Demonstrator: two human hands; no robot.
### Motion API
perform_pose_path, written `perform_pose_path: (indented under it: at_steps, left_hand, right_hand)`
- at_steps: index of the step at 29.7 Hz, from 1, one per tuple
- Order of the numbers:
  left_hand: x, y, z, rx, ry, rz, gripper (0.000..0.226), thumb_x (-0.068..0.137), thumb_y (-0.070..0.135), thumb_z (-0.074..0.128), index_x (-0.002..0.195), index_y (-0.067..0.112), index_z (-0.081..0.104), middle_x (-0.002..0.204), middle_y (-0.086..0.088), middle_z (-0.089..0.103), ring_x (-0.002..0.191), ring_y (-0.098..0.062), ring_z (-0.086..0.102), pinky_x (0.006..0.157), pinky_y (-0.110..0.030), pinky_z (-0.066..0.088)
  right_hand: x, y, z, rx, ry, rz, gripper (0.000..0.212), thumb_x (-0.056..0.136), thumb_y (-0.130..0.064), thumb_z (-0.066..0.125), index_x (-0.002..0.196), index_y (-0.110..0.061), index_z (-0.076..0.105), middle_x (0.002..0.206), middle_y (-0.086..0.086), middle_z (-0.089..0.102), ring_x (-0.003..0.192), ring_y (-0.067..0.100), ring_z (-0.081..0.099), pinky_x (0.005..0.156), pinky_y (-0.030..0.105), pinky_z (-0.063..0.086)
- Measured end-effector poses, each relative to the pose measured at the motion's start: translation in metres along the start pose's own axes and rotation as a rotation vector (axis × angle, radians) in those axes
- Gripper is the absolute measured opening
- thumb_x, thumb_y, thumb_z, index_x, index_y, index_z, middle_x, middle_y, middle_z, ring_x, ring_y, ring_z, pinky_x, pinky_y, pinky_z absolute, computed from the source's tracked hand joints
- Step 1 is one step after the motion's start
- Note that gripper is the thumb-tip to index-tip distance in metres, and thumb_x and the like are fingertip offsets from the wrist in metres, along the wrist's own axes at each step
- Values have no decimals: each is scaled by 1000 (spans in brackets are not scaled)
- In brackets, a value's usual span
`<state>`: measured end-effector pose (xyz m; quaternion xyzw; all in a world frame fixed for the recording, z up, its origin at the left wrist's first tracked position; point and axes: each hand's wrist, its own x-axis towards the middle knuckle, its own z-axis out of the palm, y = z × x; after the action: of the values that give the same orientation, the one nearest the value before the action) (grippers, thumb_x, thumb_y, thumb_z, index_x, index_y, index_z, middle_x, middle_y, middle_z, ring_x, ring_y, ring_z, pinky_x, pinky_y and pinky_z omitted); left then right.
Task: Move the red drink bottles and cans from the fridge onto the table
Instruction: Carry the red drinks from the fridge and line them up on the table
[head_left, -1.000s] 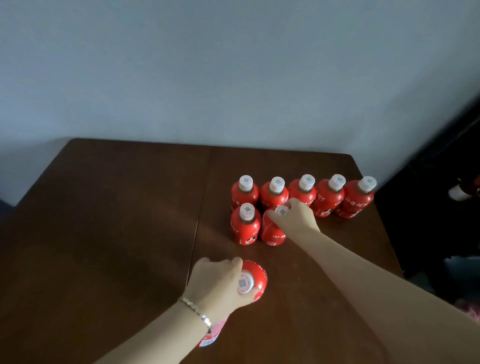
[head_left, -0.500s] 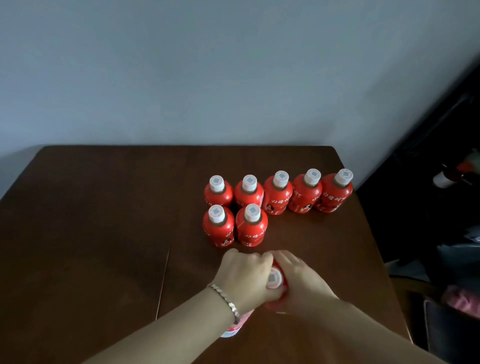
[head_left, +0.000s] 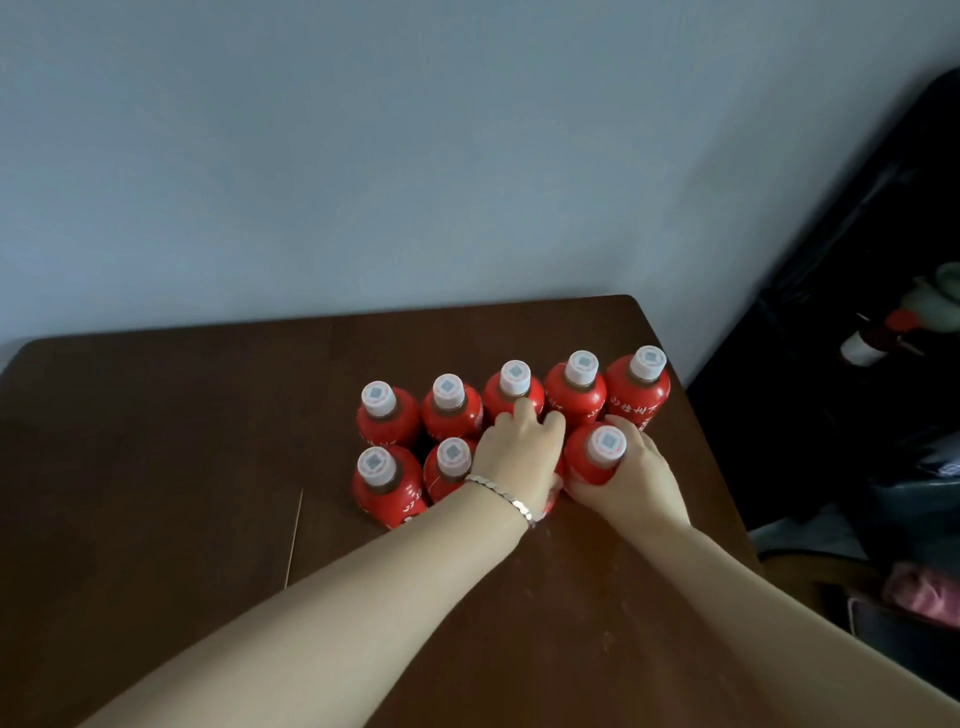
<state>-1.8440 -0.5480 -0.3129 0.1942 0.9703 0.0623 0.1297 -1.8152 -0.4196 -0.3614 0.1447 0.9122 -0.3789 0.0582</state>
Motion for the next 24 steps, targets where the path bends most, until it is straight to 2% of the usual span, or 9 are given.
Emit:
perform_pose_path:
  at_steps: [8,11,13,15,16,18,21,22,24]
  left_hand:
    - [8,-14,13,27,74,15,37,88,22,62,119,12,46,114,-13,47,99,-28,52,76,-33,44]
    - [7,-23,5,36,391,110,41,77,47,63,98,12,60,98,-8,58,83,-27,57,67,-34,47]
    - [14,-32,-9,-66,573,134,45,77,50,53,99,12,60,101,-7,61,87,-27,59,71,-35,50]
    - [29,-40,-28,-205,348,40,55,84,47,54,126,12,49,129,-8,52,115,-27,52,93,-37,45]
    - [39,-44,-34,-210,168,-31,65,85,48,57,137,13,39,140,-6,44,126,-26,45,101,-37,39]
    - [59,-50,-39,-166,-106,-121,76,84,55,56,144,16,29,146,-7,40,131,-26,41,106,-37,36]
    - [76,-54,-31,-149,-288,-143,61,83,63,48,127,21,47,129,-6,56,114,-27,54,95,-38,43]
    - [78,-55,-27,-136,-276,-137,55,83,64,45,117,23,53,118,-3,61,106,-25,58,90,-38,45]
    - [80,-57,-21,-116,-211,-124,47,84,63,43,106,25,59,106,1,65,98,-22,60,83,-34,46]
  right_hand:
    - [13,7,-4,0,-166,29,80,67,-35,80,134,-26,38,132,-1,49,116,18,54,95,37,49]
    - [15,2,-15,-101,-242,101,96,72,-29,76,147,-19,16,144,11,35,128,27,45,103,43,44]
    - [17,-10,-32,-157,-64,-9,86,78,-12,66,148,-18,16,142,13,33,130,29,39,102,41,41]
    - [27,-31,-50,-146,155,-254,73,76,3,56,142,-15,34,136,9,42,126,24,41,96,29,39]
    - [37,-42,-58,-150,164,-336,67,76,4,55,139,-15,40,135,8,44,125,23,44,94,27,38]
    - [64,-61,-64,-301,-13,-402,64,81,-11,59,141,-18,38,143,5,40,129,23,42,104,32,34]
    - [98,-67,-55,-677,-337,-318,75,85,-42,60,148,-24,22,148,6,38,138,22,34,117,41,12]
    - [105,-66,-51,-723,-393,-271,75,85,-48,59,147,-25,23,145,5,43,136,24,37,116,43,16]
    - [112,-61,-46,-740,-410,-229,70,82,-56,59,141,-26,37,134,4,55,124,25,49,106,40,37]
